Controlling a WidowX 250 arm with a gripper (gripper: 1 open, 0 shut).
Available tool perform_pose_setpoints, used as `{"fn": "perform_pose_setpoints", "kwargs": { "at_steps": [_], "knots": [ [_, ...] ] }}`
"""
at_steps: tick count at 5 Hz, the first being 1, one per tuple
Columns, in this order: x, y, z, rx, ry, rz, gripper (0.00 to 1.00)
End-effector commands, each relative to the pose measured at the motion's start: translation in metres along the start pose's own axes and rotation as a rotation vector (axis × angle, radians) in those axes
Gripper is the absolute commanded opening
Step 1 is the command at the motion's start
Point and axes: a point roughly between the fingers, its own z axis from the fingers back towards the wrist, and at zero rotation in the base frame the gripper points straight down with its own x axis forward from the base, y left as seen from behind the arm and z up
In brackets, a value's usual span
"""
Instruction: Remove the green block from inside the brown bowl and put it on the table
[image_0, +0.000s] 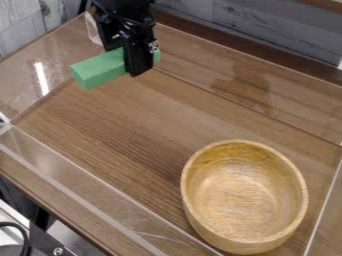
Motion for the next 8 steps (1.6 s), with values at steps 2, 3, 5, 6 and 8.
{"fn": "perform_pose_setpoints", "kwargs": {
  "at_steps": [2,3,5,6,8],
  "knots": [
    [0.039,-0.011,0.002,0.029,-0.052,-0.017,0.00],
    [0.059,0.000,0.003,0.041,-0.065,-0.044,0.00],
    [0.081,0.044,-0.004,0.064,-0.079,-0.048,0.00],
    [0.088,0.053,-0.010,0.067,-0.079,-0.060,0.00],
    [0.098,0.055,-0.022,0.064,-0.071,-0.096,0.00]
  ]
}}
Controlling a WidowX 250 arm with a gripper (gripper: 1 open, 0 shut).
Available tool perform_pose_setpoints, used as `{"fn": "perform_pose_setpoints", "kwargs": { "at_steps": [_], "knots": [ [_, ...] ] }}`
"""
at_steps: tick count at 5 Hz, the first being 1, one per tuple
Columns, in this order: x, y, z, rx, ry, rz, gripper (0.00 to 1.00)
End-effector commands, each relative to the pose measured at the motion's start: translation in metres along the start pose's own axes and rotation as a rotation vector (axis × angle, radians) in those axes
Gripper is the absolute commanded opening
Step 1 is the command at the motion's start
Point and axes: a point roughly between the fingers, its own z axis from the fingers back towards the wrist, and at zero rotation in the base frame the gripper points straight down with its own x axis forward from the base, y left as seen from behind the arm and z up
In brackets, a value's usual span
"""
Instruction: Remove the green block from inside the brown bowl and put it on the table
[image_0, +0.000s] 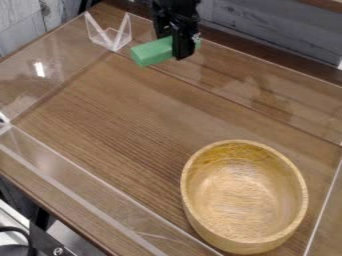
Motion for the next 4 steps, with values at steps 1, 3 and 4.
{"fn": "perform_pose_setpoints", "kwargs": {
  "at_steps": [1,3,4],
  "knots": [
    [0.0128,0.0058,0.0185,0.042,-0.053,-0.031,0.00],
    [0.0173,0.0052,0.0160,0.031,-0.043,-0.062,0.00],
    [0.0192,0.0038,0.0150,0.025,-0.039,-0.077,0.00]
  ]
}}
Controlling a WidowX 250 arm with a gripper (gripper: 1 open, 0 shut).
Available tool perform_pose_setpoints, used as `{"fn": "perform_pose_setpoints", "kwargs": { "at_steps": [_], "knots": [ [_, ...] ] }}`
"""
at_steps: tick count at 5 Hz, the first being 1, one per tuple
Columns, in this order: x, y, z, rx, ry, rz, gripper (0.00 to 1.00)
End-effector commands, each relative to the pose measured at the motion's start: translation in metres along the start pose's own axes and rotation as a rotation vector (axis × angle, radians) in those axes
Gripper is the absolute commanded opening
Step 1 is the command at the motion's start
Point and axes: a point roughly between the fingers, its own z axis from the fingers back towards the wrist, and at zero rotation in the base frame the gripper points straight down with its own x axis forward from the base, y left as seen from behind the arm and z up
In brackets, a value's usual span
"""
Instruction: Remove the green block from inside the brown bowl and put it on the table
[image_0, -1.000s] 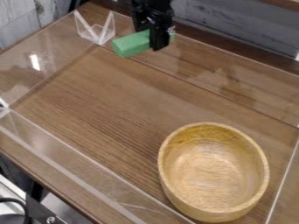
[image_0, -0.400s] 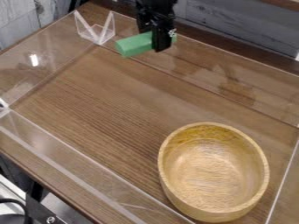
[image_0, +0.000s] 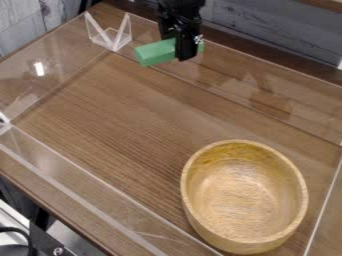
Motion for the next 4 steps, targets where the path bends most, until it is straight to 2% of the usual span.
{"fn": "perform_pose_setpoints", "kwargs": {
  "at_steps": [1,4],
  "knots": [
    [0.0095,0.0013,0.0197,0.034,-0.046,-0.024,0.00],
    [0.0091,-0.0061,0.0210,0.014,-0.035,-0.059,0.00]
  ]
}}
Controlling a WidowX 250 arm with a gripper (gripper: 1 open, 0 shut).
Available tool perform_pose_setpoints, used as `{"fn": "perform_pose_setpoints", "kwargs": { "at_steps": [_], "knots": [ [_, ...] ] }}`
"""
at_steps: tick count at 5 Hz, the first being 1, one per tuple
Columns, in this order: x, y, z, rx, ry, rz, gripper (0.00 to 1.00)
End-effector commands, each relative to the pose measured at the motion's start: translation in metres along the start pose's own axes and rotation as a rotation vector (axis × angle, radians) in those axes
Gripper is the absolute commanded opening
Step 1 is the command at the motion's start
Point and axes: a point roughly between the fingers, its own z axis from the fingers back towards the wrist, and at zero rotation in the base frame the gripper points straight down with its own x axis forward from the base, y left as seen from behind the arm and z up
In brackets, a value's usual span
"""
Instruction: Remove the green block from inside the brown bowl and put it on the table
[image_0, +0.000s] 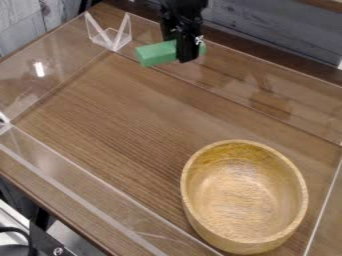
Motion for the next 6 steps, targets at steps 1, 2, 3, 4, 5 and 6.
{"fn": "perform_pose_setpoints", "kwargs": {
  "at_steps": [1,2,3,4,5,6],
  "knots": [
    [0.008,0.001,0.021,0.039,-0.049,-0.023,0.00],
    [0.008,-0.001,0.021,0.034,-0.047,-0.032,0.00],
    [0.008,-0.003,0.022,0.029,-0.044,-0.041,0.00],
    [0.007,-0.005,0.023,0.024,-0.042,-0.050,0.00],
    [0.010,-0.012,0.009,0.024,-0.044,-0.106,0.00],
    [0.013,-0.020,-0.002,0.026,-0.050,-0.165,0.00]
  ]
}}
